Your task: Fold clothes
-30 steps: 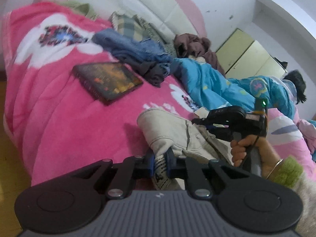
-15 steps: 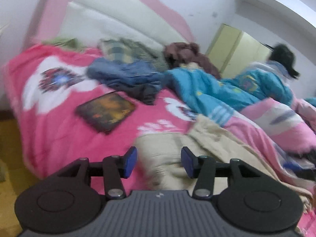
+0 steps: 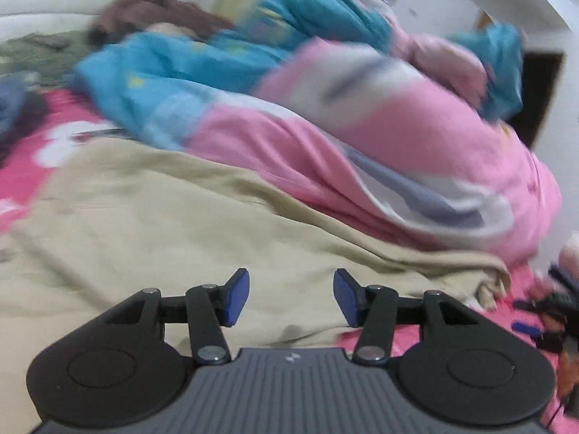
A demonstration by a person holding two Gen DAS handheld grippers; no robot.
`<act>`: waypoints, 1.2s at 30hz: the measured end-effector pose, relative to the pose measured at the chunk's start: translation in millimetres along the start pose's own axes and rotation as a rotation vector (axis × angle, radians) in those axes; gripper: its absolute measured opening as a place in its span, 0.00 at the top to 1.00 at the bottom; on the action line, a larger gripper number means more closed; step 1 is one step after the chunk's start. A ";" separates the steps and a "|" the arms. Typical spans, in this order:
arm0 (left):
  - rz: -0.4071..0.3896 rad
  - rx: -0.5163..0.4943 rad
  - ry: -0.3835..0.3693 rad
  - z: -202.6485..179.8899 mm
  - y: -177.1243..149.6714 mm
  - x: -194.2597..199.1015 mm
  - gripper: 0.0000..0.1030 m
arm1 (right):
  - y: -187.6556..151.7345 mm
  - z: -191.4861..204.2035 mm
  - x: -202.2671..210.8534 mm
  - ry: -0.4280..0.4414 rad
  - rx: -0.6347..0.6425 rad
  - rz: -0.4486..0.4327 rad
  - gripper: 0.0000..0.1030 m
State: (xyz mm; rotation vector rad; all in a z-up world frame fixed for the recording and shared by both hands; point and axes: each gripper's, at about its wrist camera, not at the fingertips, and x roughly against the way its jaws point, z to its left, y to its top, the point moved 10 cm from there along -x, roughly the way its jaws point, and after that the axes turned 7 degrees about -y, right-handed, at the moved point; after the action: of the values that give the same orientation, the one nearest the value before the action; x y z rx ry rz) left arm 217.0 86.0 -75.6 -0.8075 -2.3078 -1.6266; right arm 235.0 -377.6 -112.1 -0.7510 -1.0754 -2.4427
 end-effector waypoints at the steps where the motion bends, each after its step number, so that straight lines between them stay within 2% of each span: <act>1: 0.006 -0.021 -0.005 -5.6 -4.4 -11.6 0.49 | 8.1 -7.4 -6.6 -0.021 -0.019 -0.009 0.52; 5: -0.001 -0.093 -0.032 -9.6 -25.3 -34.4 0.49 | 33.2 -15.5 -34.0 -0.065 -0.013 -0.003 0.50; 7: 0.025 -0.086 -0.016 -1.5 -35.6 -40.9 0.48 | 33.0 -8.9 -49.3 -0.092 0.083 0.031 0.48; 10: 0.019 -0.034 -0.025 5.2 -31.4 -43.2 0.48 | 21.1 11.4 -67.4 -0.147 0.315 0.009 0.41; 12: 0.026 -0.021 -0.022 8.1 -31.7 -46.6 0.48 | 13.3 23.9 -78.3 -0.190 0.462 -0.029 0.53; 14: 0.024 -0.015 -0.027 10.6 -32.2 -46.1 0.48 | 11.6 30.3 -81.6 -0.207 0.506 -0.060 0.81; 15: 0.021 -0.009 -0.032 11.7 -32.1 -44.8 0.48 | 14.4 32.8 -77.2 -0.200 0.493 -0.074 0.83; 17: 0.016 0.009 -0.042 14.2 -30.8 -43.6 0.48 | 23.5 37.7 -57.0 -0.189 0.469 -0.115 0.88; 22: 0.005 0.070 -0.078 21.2 -27.7 -41.0 0.48 | 53.0 45.6 33.3 -0.173 0.466 -0.222 0.89; 29: -0.019 0.115 -0.077 31.4 -21.8 -36.0 0.49 | 94.0 54.6 160.2 -0.152 0.459 -0.369 0.90; 33: -0.022 0.129 -0.080 34.8 -20.0 -35.1 0.50 | 121.5 42.5 206.6 -0.158 0.390 -0.398 0.90; 36: -0.025 0.137 -0.077 37.0 -19.6 -34.3 0.50 | 122.5 26.4 213.9 -0.166 0.340 -0.364 0.90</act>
State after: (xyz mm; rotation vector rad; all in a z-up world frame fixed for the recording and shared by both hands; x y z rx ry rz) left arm 240.1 104.4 -121.0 -0.8268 -2.4599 -1.4525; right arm 138.1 -460.8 100.4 -0.7034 -1.7732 -2.4083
